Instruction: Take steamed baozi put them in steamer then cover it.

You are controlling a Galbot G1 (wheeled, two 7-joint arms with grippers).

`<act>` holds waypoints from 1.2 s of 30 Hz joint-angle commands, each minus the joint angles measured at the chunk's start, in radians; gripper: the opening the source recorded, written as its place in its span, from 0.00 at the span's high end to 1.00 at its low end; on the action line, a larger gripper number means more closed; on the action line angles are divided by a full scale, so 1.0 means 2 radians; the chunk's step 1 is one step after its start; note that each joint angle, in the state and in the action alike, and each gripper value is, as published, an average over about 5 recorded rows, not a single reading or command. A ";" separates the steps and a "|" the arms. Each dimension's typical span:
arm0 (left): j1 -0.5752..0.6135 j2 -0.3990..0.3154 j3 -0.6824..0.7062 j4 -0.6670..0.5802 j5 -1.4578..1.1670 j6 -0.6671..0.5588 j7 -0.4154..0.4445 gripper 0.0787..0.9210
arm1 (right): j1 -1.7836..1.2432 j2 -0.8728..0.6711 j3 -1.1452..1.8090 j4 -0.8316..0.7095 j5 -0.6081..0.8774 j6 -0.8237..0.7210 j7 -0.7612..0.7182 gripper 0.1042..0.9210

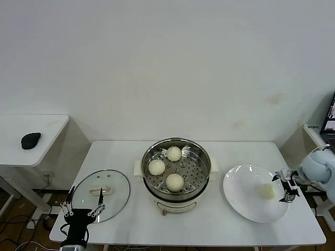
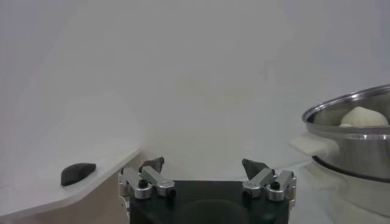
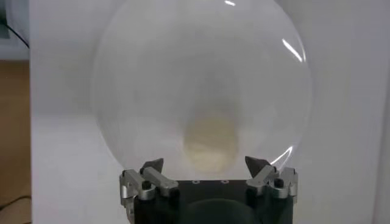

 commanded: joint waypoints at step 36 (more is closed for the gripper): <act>-0.012 0.004 0.008 0.003 0.001 0.005 0.001 0.12 | 0.456 -0.013 -0.316 0.147 0.239 -0.120 -0.011 0.39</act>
